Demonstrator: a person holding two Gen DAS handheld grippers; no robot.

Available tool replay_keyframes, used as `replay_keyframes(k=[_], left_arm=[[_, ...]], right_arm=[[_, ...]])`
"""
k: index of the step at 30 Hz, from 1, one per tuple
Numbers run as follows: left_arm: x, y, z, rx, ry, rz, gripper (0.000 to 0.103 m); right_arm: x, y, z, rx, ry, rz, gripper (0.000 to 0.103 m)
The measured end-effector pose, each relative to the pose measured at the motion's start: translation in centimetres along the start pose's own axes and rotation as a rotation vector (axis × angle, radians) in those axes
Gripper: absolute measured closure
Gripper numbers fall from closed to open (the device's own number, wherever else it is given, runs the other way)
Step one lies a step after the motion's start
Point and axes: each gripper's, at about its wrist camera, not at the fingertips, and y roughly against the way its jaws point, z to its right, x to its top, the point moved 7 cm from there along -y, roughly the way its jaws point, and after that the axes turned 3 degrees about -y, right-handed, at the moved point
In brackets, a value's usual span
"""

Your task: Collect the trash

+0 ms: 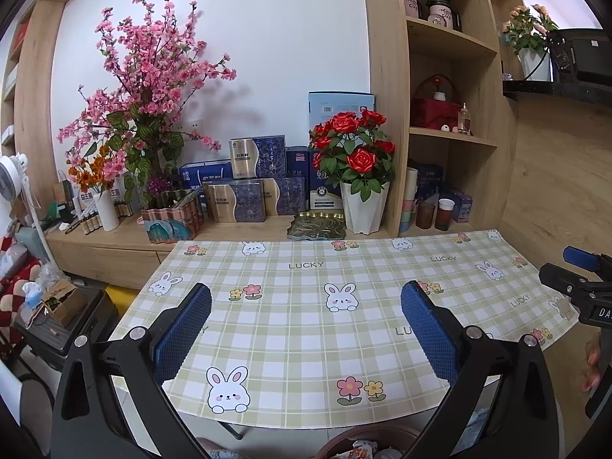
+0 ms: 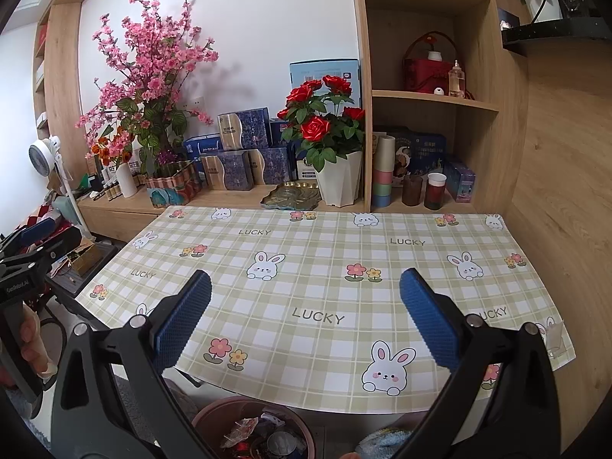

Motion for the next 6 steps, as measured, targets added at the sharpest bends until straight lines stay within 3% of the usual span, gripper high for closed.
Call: replay_keyframes(k=[6], left_arm=[[-0.07, -0.10, -0.17, 0.010, -0.006, 0.000, 0.006]], right_arm=[[-0.01, -0.02, 0.01, 0.000, 0.002, -0.001, 0.006]])
